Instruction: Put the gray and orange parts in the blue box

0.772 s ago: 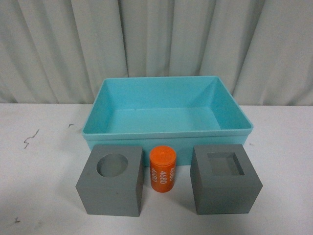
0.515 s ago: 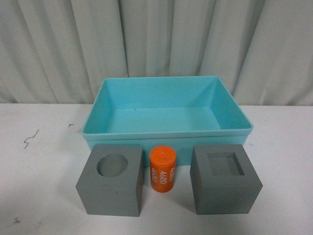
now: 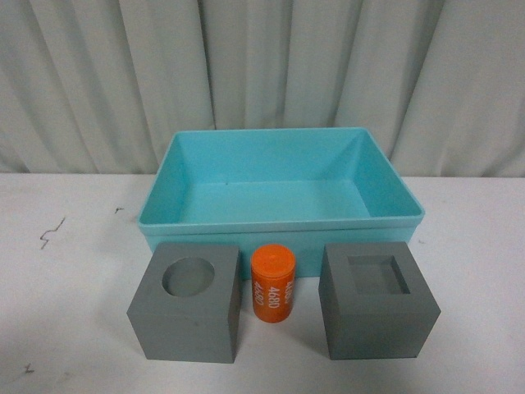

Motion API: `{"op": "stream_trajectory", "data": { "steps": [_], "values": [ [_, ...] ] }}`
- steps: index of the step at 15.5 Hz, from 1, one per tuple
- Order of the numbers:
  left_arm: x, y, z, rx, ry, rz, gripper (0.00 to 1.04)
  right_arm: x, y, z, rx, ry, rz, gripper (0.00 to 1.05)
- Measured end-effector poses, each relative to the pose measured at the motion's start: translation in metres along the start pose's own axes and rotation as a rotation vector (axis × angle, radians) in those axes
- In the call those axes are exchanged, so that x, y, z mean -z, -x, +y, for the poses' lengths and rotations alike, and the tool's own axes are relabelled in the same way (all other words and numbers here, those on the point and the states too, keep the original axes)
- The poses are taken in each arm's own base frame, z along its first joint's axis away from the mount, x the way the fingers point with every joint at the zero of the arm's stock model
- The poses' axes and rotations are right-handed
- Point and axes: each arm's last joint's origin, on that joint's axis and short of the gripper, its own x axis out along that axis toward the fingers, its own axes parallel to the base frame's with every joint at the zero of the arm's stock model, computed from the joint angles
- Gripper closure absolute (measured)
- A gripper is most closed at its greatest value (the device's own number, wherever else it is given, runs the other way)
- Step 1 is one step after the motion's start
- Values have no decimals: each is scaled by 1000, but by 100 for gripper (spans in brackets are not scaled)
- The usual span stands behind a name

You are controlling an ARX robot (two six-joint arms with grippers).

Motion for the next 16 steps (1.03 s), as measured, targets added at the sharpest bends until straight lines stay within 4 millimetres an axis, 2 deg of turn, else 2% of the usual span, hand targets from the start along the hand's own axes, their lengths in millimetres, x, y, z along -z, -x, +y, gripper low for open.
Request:
{"op": "stream_trajectory", "data": {
  "steps": [16],
  "values": [
    [0,0,0,0,0,0,7,0,0,0,0,0,0,6]
  ]
}}
